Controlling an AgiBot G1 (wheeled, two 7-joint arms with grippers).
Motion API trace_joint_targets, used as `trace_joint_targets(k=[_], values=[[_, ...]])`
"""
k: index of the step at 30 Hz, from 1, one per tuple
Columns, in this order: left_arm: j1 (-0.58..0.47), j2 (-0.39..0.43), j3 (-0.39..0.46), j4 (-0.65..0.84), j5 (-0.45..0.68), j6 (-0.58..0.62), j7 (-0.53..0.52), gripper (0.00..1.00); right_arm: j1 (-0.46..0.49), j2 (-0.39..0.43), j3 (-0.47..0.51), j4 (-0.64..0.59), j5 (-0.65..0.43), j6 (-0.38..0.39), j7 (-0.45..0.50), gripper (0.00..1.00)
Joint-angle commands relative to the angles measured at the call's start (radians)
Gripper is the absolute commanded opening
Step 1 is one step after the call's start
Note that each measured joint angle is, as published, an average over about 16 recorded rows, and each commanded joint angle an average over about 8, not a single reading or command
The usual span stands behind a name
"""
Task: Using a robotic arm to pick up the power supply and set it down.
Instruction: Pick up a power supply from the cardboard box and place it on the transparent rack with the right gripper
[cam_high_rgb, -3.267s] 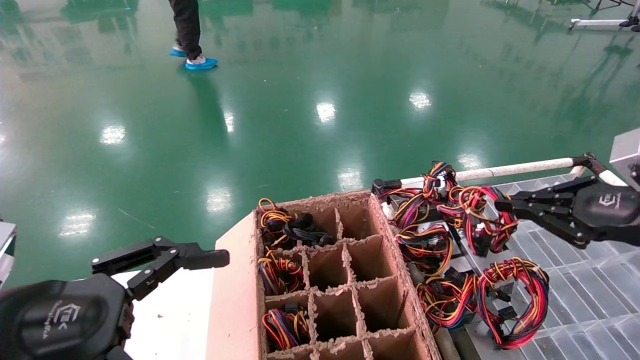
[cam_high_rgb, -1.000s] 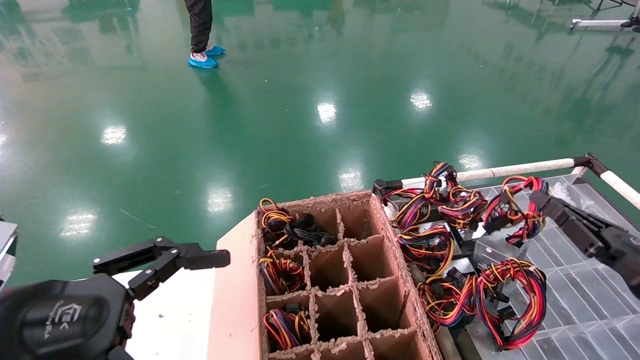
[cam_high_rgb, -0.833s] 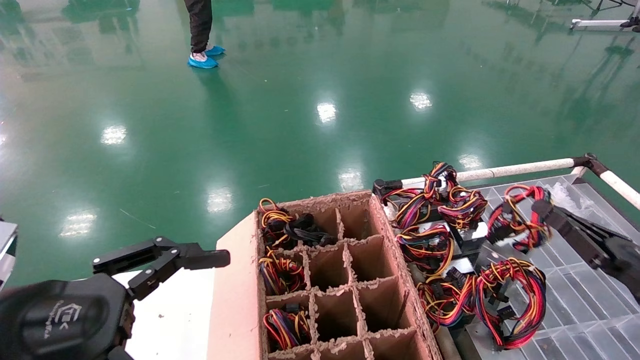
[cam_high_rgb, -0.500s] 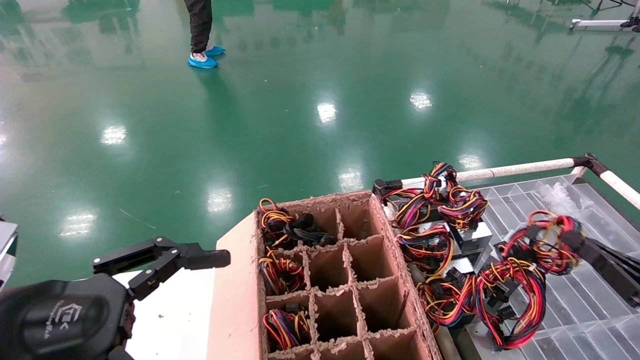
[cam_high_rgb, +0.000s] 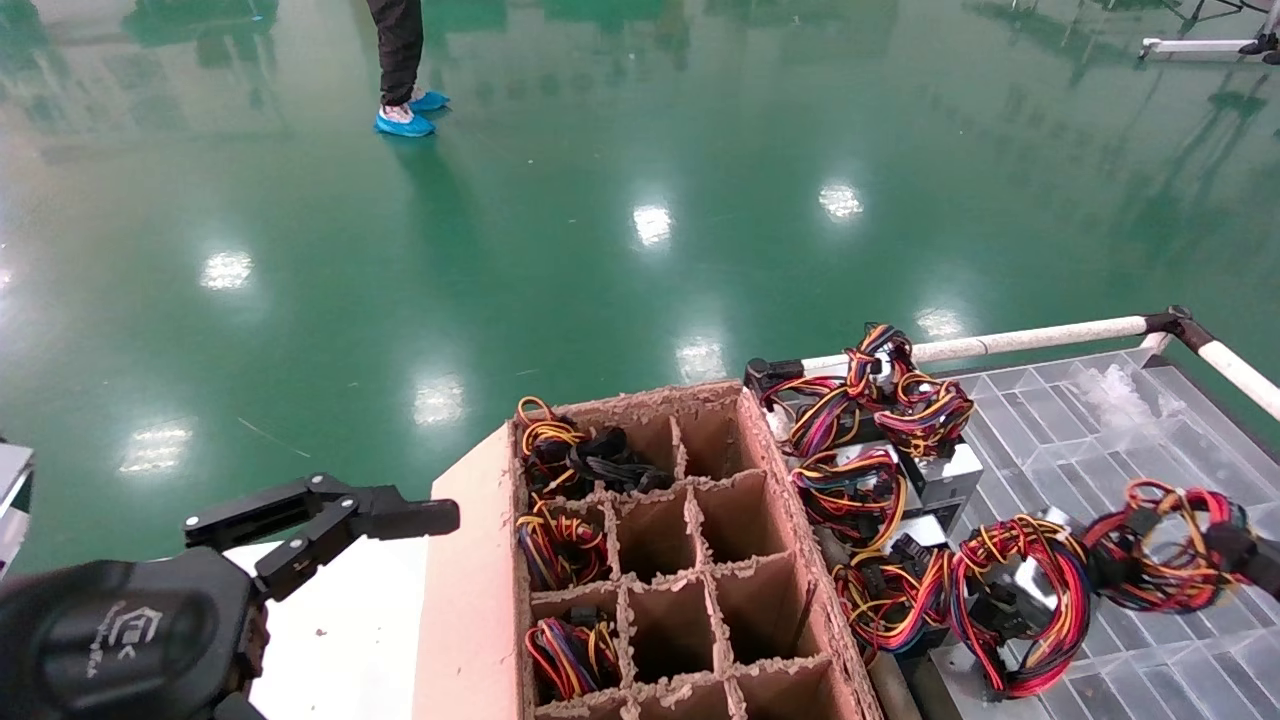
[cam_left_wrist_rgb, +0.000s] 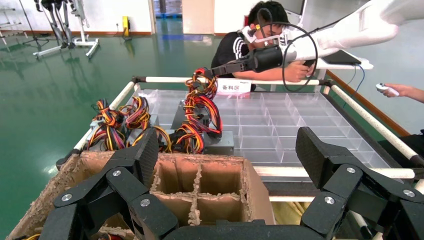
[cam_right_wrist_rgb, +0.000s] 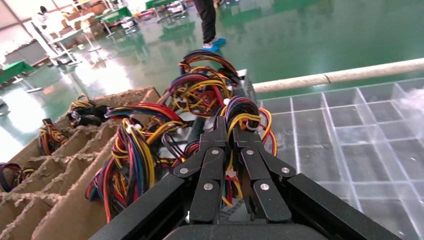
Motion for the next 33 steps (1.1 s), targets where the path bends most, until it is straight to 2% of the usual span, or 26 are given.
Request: trace_joint_targets(k=[1,11,24,33], values=[[0.0,0.0,0.0,0.0,0.0,0.0,0.0,1.0,-0.018,0.009,0.005,0.003,0.009,0.002,-0.001,0.0],[0.0,0.0,0.0,0.0,0.0,0.0,0.0,1.0,-0.041,0.011,0.018,0.014,0.031,0.025,-0.002,0.0],[0.0,0.0,0.0,0.0,0.0,0.0,0.0,1.0,0.03,0.026,-0.004,0.024,-0.007,0.075,0.003,0.0],[0.0,0.0,0.001,0.0,0.0,0.0,0.0,1.0,0.117,-0.006,-0.039,0.065,-0.063,0.101,0.012,0.0]])
